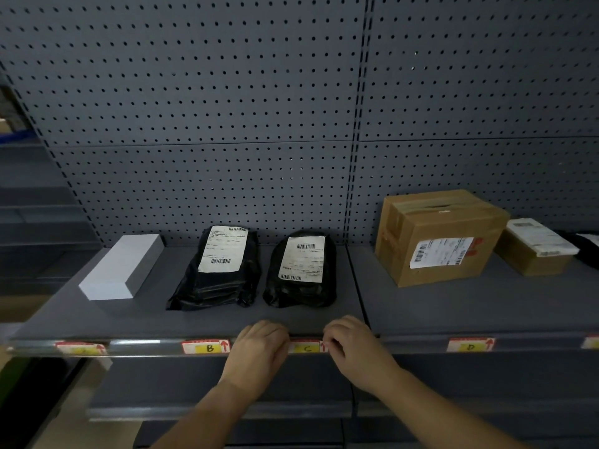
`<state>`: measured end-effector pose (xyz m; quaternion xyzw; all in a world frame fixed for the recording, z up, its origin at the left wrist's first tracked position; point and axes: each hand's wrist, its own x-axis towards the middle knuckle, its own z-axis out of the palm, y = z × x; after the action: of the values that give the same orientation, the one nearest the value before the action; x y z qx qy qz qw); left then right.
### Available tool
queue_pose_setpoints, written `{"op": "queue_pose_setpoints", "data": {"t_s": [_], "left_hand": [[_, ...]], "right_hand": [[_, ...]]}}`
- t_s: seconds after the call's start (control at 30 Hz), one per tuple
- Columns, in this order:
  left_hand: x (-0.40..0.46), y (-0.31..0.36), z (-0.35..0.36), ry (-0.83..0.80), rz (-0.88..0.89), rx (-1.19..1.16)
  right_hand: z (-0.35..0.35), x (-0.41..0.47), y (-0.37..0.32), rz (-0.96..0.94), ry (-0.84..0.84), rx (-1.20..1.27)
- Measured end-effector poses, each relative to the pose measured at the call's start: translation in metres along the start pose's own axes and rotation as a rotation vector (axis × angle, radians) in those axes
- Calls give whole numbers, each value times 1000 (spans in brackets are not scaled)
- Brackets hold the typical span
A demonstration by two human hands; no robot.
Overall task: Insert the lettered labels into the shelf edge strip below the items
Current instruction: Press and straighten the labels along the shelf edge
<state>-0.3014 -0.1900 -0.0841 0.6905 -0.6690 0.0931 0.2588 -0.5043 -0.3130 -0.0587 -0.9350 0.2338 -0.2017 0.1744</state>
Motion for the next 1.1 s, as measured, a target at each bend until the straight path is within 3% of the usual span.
{"op": "queue_pose_setpoints", "data": {"t_s": [0.77, 0.97, 1.1], "left_hand": [[2, 4, -1, -4, -85, -64], [-13, -19, -27, -14, 16, 12], [-38, -59, -58, 37, -26, 48]], "right_hand": [[4, -1, -6, 42, 40, 3], [15, 27, -48, 158, 37, -130], [46, 54, -100, 90, 0, -120]]}}
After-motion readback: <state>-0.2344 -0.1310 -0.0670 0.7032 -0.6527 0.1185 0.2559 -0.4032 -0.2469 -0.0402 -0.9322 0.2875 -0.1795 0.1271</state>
